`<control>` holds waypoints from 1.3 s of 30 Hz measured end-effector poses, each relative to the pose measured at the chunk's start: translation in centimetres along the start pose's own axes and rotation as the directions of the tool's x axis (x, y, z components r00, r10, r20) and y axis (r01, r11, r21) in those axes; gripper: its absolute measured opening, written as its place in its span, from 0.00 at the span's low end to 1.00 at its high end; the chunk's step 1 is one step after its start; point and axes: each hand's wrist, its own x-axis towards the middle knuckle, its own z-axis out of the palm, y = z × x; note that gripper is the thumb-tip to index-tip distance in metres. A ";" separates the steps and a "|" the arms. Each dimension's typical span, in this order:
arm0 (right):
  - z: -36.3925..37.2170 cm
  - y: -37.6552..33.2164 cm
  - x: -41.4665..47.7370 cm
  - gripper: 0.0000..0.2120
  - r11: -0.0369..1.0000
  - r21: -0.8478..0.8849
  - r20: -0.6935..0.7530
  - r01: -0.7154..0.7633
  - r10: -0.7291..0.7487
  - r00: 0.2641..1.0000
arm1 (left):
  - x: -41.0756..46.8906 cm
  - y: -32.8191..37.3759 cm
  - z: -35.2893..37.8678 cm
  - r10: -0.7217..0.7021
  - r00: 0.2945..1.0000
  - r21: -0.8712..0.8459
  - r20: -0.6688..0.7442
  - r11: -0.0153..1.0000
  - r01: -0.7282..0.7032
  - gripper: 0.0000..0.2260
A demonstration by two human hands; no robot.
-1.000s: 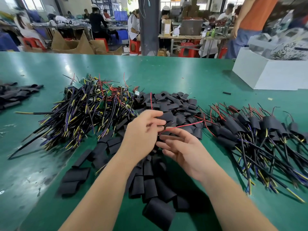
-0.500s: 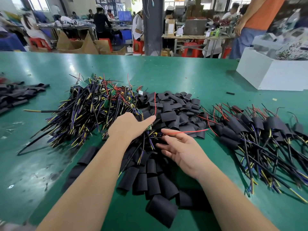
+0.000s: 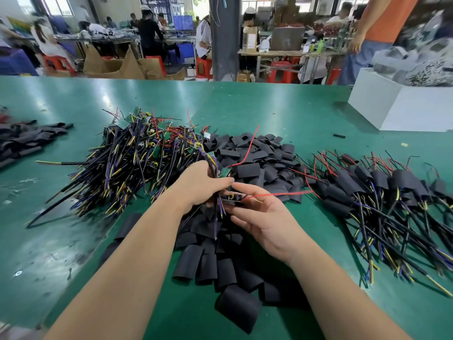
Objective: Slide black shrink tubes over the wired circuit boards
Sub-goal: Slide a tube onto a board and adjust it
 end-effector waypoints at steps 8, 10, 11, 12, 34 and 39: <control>-0.2 -0.6 0.4 0.10 0.995 0.041 -0.182 0.095 -0.086 0.979 | -0.8 2.0 -1.9 0.019 0.966 -0.217 0.256 0.975 0.038 0.02; -0.2 -0.8 0.4 0.09 0.993 0.033 -0.215 0.110 -0.101 0.971 | -0.7 2.3 -2.8 0.020 0.980 -0.235 0.200 0.972 0.028 0.02; -0.2 -0.9 0.4 0.09 0.993 0.022 -0.235 0.118 -0.109 0.966 | -0.5 2.5 -3.5 0.019 0.988 -0.271 0.152 0.962 0.023 0.03; -0.3 -1.1 0.4 0.10 0.992 0.013 -0.261 0.124 -0.116 0.958 | -0.2 2.6 -4.2 0.017 0.996 -0.307 0.090 0.952 0.012 0.04; -4.2 -4.0 0.0 0.02 0.906 0.339 -0.437 0.252 -0.086 0.896 | -14.5 -10.1 -7.6 -0.302 0.885 0.444 -0.355 0.778 0.444 0.42; -4.6 -4.6 -0.4 0.04 0.869 0.384 -0.425 0.311 -0.133 0.895 | -16.9 -8.1 -1.2 -0.265 0.934 0.456 -0.238 0.819 0.349 0.44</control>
